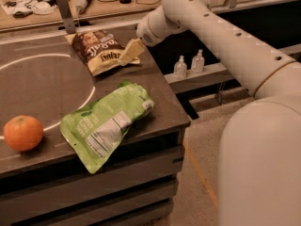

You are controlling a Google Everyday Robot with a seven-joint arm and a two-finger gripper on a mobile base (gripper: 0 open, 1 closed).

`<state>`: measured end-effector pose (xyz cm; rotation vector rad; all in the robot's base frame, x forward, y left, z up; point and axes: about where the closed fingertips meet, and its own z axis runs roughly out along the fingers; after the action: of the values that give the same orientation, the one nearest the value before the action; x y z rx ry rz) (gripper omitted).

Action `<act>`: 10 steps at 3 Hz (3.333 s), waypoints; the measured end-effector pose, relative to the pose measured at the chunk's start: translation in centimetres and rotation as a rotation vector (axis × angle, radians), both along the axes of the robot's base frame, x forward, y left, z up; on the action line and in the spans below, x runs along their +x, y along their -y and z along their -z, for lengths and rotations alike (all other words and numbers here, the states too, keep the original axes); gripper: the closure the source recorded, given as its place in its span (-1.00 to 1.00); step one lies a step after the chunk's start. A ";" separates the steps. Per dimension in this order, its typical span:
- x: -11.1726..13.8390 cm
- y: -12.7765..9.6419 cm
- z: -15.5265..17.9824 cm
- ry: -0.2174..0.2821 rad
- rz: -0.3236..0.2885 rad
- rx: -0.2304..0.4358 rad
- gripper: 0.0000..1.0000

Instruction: Move brown chip bag near green rice chip bag

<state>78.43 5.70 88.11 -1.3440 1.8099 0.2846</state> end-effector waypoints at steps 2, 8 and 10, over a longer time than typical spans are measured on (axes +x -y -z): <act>2.7 -4.3 2.9 -0.055 0.004 0.099 -0.66; -1.3 -3.9 -2.8 -0.096 -0.123 0.045 1.00; -5.3 -4.0 -5.4 -0.117 -0.143 0.090 1.00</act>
Offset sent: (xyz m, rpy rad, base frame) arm 0.0326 0.0648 -0.0414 0.1509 0.1209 0.0115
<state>73.13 9.71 93.54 -1.4210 1.7764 0.5251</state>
